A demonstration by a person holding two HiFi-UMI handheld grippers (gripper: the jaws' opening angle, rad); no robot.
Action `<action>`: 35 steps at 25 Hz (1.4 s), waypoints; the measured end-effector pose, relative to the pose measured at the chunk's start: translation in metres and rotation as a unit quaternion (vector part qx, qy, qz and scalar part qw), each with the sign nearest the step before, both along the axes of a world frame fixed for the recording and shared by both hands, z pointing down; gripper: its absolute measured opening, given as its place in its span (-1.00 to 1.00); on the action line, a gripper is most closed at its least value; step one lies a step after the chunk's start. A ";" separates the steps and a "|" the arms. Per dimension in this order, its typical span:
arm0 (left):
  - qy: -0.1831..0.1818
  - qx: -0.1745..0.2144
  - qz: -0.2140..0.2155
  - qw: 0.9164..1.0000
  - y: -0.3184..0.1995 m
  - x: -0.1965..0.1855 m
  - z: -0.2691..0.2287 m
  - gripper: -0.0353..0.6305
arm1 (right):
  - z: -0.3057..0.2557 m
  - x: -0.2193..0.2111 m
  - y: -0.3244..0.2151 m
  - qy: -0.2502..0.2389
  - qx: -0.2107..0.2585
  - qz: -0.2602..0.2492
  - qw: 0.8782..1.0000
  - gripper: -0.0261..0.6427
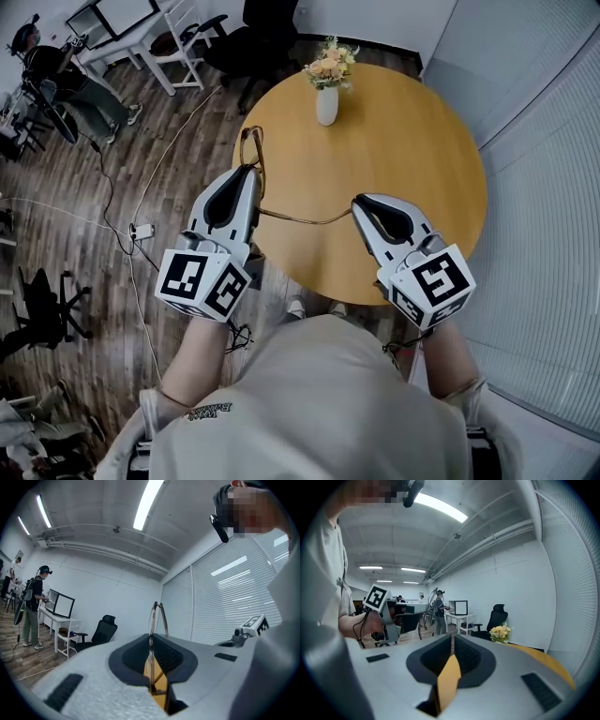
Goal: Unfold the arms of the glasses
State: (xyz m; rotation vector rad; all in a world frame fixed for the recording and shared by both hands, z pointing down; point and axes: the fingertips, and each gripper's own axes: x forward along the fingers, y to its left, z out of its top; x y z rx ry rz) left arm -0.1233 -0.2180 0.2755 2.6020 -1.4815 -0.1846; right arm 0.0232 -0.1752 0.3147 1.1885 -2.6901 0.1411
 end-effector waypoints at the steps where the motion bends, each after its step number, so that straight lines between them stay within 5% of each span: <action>1: 0.002 -0.001 0.001 1.000 0.000 0.000 0.000 -0.77 | 0.004 0.000 0.002 0.002 -0.004 -0.002 1.000 -0.81; 13: -0.022 -0.003 0.015 1.000 0.001 0.010 0.010 -0.77 | 0.027 0.000 0.016 0.012 -0.038 -0.006 0.999 -0.81; 20: -0.032 -0.005 0.018 0.999 0.003 0.014 0.014 -0.77 | 0.000 0.008 0.010 -0.001 -0.006 0.000 1.000 -0.81; 35: -0.063 0.023 0.044 0.997 0.026 0.042 0.001 -0.77 | -0.037 -0.051 0.027 0.059 0.037 -0.135 0.988 -0.77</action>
